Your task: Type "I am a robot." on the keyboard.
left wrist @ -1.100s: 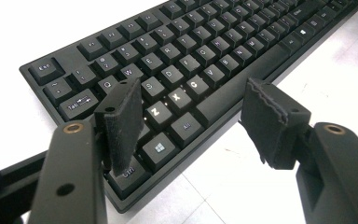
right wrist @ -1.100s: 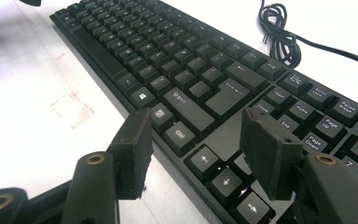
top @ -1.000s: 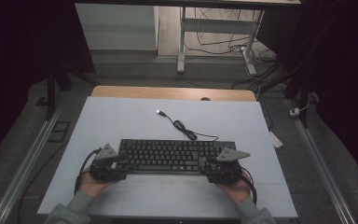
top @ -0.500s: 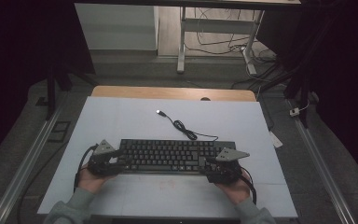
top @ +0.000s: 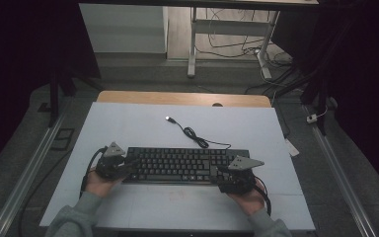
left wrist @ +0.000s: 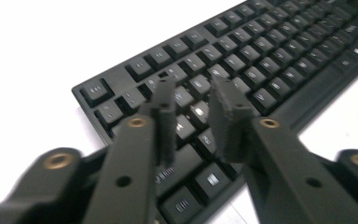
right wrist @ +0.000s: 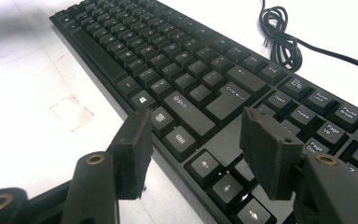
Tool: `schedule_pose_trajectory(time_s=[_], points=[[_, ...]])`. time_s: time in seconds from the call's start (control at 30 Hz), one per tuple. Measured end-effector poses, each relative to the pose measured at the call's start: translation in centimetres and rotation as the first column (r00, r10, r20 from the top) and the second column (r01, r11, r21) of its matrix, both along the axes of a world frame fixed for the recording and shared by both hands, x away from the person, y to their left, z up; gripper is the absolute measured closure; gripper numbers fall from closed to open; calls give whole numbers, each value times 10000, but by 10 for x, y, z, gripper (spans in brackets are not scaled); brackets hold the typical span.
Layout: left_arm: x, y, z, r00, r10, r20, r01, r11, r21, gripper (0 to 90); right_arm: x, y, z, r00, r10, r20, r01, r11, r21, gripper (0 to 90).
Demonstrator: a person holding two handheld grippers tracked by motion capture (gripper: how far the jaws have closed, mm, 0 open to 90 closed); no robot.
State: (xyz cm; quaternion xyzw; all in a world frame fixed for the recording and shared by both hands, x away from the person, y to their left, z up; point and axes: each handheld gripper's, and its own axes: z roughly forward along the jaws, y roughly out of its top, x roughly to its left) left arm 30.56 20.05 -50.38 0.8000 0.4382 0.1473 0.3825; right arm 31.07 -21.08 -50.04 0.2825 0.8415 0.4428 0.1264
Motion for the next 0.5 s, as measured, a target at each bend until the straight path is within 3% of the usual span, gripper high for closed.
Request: schedule_pose_trajectory(time_s=[0.23, 0.5], points=[[5, -2, -5, 9997, -119, -232, 127, 9994, 331, 884, 0, 0, 0, 10000, -47, -14, 47, 10000, -38, 442], [8, -5, -9, 9986, -201, -480, 232, 9977, 641, 887, 0, -1, -1, 10000, -38, -48, 38, 10000, -88, 442]])
